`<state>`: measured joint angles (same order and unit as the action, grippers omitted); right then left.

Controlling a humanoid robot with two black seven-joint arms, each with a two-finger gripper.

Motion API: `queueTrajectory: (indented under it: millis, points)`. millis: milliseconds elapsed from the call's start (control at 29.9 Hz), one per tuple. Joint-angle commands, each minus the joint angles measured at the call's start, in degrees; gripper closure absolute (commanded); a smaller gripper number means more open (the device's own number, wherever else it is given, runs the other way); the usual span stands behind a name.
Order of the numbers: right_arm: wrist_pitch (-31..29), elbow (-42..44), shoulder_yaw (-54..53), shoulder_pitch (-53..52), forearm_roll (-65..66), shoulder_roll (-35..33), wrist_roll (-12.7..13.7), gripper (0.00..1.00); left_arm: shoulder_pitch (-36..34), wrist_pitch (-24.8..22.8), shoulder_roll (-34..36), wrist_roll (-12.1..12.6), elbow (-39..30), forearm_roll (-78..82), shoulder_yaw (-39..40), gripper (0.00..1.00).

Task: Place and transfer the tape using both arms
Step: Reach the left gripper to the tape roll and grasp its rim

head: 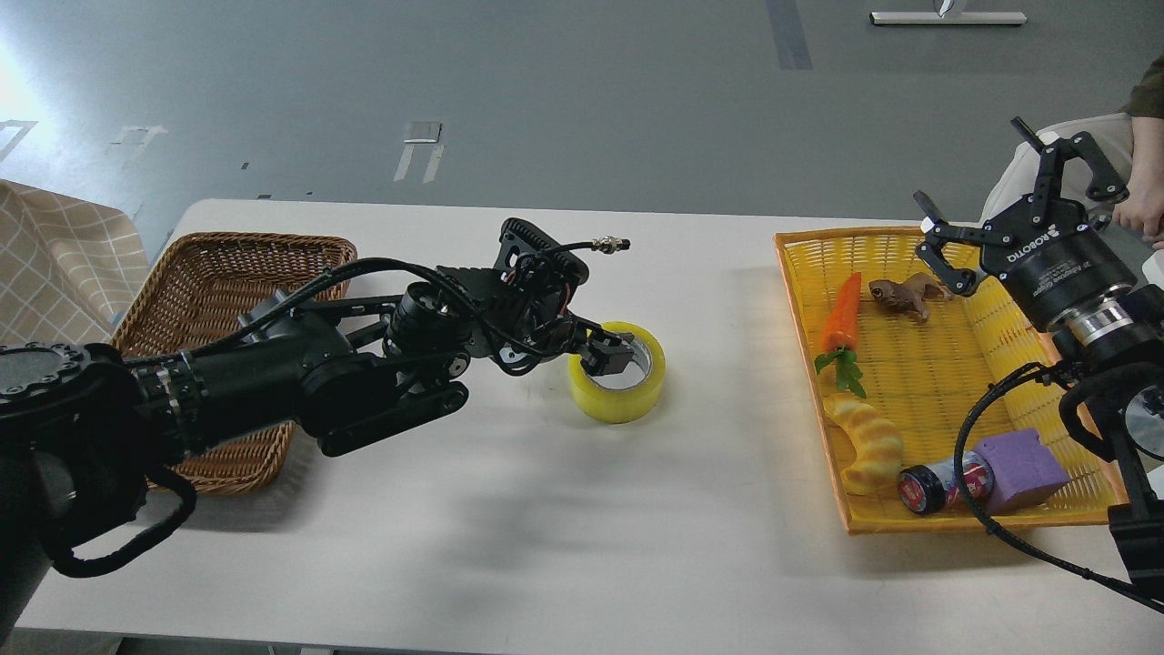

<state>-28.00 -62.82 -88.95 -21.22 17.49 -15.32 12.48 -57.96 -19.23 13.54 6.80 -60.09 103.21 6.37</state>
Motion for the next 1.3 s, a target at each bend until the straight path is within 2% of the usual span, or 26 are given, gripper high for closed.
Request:
queueTrajectory:
  millis: [0,167,301,568,802,1003,1103,1203,1270]
  points:
    - [0.0,0.3,0.0,0.0,0.0,-0.1,0.0,0.00,-0.1,0.1,-1.5,-0.6,3.6,0.0,-1.4,0.03]
    - [0.0,1.0,0.0,0.0,0.0,0.0,0.0,0.00,-0.2,0.1,-3.3,-1.5,7.0,0.0,-1.5,0.09]
    - [0.0,1.0,0.0,0.0,0.0,0.0,0.0,0.00,0.1,0.1,-4.0,-2.1,7.1,0.0,-1.6,0.14]
    - [0.0,1.1,0.0,0.0,0.0,0.0,0.0,0.00,0.5,0.1,-4.1,-2.8,7.1,0.0,-2.1,0.35]
    - [0.0,1.2,0.0,0.0,0.0,0.0,0.0,0.00,0.5,0.1,-4.1,-2.9,7.1,0.0,-2.4,0.36]
    - [0.0,1.2,0.0,0.0,0.0,0.0,0.0,0.00,0.7,0.1,-4.0,-3.0,7.1,0.0,-2.4,0.52]
    - [0.0,1.2,0.0,0.0,0.0,0.1,0.0,0.00,0.7,0.1,-4.0,-3.1,7.3,0.0,-2.4,0.56]
    - [0.0,1.2,0.0,0.0,0.0,0.1,0.0,0.00,0.7,0.1,-4.0,-3.5,7.4,0.0,-2.5,0.74]
    - [0.0,1.2,0.0,0.0,0.0,0.1,0.0,0.00,0.6,0.1,-4.0,-3.8,7.4,0.0,-2.5,0.91]
